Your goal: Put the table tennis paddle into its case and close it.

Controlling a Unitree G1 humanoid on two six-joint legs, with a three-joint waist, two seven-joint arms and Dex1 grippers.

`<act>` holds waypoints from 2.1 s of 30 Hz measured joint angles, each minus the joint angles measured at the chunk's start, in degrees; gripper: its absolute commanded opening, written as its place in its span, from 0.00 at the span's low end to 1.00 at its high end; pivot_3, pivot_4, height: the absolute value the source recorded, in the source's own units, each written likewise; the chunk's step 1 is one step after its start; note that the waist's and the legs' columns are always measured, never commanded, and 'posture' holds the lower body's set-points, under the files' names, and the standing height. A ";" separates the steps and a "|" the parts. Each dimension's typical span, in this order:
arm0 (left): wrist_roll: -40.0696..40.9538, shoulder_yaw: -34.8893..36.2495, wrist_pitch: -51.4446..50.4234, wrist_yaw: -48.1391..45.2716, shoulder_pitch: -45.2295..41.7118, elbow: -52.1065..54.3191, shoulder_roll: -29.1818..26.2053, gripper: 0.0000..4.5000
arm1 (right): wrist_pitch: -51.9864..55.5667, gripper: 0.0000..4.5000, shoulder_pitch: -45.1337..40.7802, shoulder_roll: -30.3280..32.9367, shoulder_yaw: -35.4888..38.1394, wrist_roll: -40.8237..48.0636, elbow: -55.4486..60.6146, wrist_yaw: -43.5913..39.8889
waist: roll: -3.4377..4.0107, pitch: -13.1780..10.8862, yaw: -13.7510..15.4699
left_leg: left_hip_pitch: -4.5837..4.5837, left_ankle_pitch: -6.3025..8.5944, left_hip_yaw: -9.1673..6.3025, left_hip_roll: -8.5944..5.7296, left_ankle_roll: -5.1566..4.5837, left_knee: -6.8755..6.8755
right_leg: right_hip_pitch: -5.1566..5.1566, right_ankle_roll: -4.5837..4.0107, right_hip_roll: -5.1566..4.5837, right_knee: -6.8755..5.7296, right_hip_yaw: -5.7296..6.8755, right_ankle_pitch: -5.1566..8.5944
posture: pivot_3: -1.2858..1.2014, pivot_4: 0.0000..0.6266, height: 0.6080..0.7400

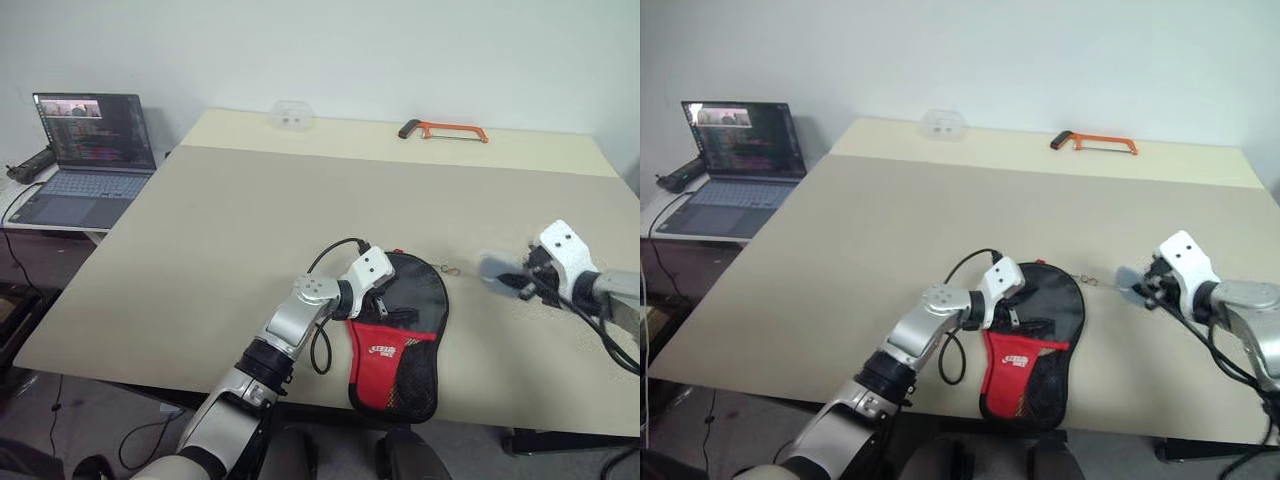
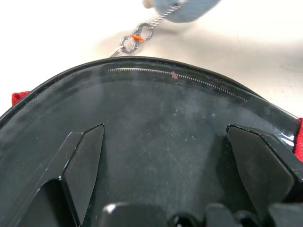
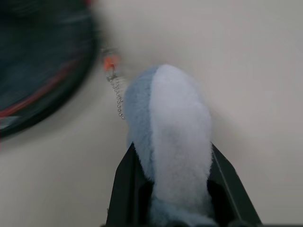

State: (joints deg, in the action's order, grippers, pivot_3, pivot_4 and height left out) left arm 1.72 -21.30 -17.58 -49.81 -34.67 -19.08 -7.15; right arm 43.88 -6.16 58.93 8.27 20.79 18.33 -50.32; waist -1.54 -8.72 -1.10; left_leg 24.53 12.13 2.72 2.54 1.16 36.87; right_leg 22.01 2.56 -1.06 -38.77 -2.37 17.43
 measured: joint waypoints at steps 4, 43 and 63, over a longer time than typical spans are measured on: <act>-0.14 -0.22 0.57 -0.42 -0.53 -1.25 -0.07 1.00 | -2.00 0.09 3.82 1.90 2.43 1.43 4.36 -4.56 | -0.05 -0.03 -0.12 | -0.16 0.00 0.00 0.02 0.00 0.05 | -0.20 0.06 -0.01 0.01 0.00 0.00 | 0.52 0.24 1.00; -1.96 -0.98 0.78 1.97 -3.27 -6.05 1.69 1.00 | -9.82 0.08 31.37 10.60 1.15 5.85 27.23 -23.71 | -0.34 -0.16 0.90 | -0.61 0.03 -0.31 0.05 0.00 -0.01 | -0.83 0.20 -0.05 0.36 0.18 0.18 | 0.52 0.24 1.00; -1.99 -0.99 0.48 2.50 -3.21 -5.58 1.68 1.00 | -12.09 0.08 15.89 11.67 -1.13 2.14 13.58 -23.30 | -0.23 -0.10 0.87 | -0.59 0.03 -0.42 0.08 -0.01 -0.07 | -0.99 0.25 -0.04 0.71 0.12 0.12 | 0.52 0.24 1.00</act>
State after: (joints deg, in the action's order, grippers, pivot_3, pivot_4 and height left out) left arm -0.27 -22.29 -17.10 -47.31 -37.88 -24.66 -5.47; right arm 31.79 9.73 70.60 7.14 22.93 31.91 -73.63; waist -1.77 -8.81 -0.23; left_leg 23.94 12.16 2.30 2.62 1.16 36.80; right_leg 21.02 2.81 -1.10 -38.06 -2.26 17.55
